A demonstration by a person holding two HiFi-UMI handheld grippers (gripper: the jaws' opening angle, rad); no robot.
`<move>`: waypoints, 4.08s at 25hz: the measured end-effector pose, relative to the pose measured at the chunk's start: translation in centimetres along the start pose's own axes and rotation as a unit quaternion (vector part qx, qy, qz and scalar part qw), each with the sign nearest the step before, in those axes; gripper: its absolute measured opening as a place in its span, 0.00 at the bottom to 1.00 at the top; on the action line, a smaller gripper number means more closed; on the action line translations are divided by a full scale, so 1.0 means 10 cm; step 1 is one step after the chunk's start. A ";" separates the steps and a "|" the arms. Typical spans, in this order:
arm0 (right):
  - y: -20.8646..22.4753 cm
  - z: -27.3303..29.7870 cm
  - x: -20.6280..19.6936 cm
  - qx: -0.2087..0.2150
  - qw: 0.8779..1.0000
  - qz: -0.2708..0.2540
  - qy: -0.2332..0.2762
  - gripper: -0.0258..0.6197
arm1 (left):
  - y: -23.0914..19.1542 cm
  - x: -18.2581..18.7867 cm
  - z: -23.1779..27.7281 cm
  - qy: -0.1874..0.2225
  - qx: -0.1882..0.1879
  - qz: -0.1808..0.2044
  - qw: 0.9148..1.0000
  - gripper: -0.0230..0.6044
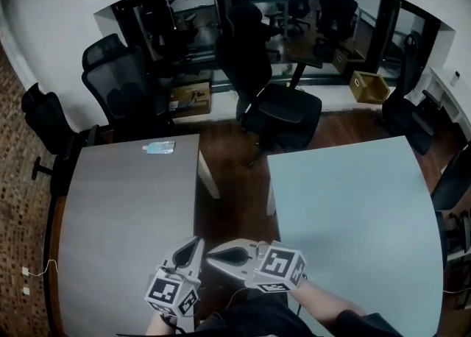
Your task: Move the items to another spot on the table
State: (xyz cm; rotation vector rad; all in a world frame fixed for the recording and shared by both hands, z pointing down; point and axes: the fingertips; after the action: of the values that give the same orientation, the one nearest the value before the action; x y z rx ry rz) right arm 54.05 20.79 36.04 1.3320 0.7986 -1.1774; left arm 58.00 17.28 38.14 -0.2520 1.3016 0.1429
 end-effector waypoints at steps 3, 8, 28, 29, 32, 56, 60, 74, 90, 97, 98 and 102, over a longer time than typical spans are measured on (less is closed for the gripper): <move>0.43 -0.08 -0.01 0.006 1.000 0.020 0.013 0.01 | -0.09 0.02 0.41 -0.032 0.001 0.000 0.999 0.04; 1.01 -0.16 0.11 -0.001 0.996 0.070 0.056 0.01 | -0.16 0.08 0.88 -0.091 -0.018 0.057 0.994 0.04; 1.89 -0.21 0.44 -0.014 0.997 0.067 0.043 0.01 | -0.67 0.61 1.76 -0.097 -0.015 0.130 0.987 0.04; 1.93 -0.16 0.48 -0.010 0.997 0.068 0.045 0.01 | -0.74 0.64 1.78 -0.093 -0.011 0.123 0.988 0.04; 2.03 0.05 0.60 0.010 0.997 0.066 0.043 0.01 | -1.08 0.67 1.81 -0.068 -0.001 0.113 0.991 0.04; 3.44 2.41 0.84 0.036 0.990 0.025 -0.132 0.01 | -3.91 0.13 1.69 0.020 0.116 -0.138 0.983 0.04; 3.53 2.81 0.88 0.084 0.982 -0.028 -0.165 0.01 | -4.16 0.05 1.41 0.024 0.172 -0.150 0.973 0.04; 4.13 3.85 0.57 0.251 0.930 -0.089 -0.255 0.01 | -4.83 -0.14 1.07 -0.015 0.388 -0.212 0.897 0.04; 4.32 4.25 -0.12 0.242 0.900 -0.108 -0.347 0.55 | -4.62 -0.41 0.86 -0.058 0.454 -0.282 0.843 0.04; 4.45 4.20 -0.54 0.203 0.876 -0.141 -0.413 0.58 | -4.58 -0.45 0.89 -0.057 0.447 -0.287 0.845 0.04; 4.47 4.20 -0.60 0.198 0.873 -0.146 -0.422 0.58 | -4.57 -0.46 0.89 -0.056 0.446 -0.291 0.845 0.04; 4.52 4.18 -0.77 0.176 0.866 -0.151 -0.442 0.58 | -4.52 -0.51 0.83 -0.053 0.450 -0.300 0.840 0.04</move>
State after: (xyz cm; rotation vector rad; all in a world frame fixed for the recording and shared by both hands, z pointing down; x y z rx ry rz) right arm 87.03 -24.83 62.15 0.7797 0.1052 -2.0363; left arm 75.46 -23.89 49.73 0.1688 1.0006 -0.9684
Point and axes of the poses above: the fingertips, and each gripper's own axes: z forward along the fingers, y to its right, x out of its top, and after that the axes turned 8 degrees about -x, right-handed
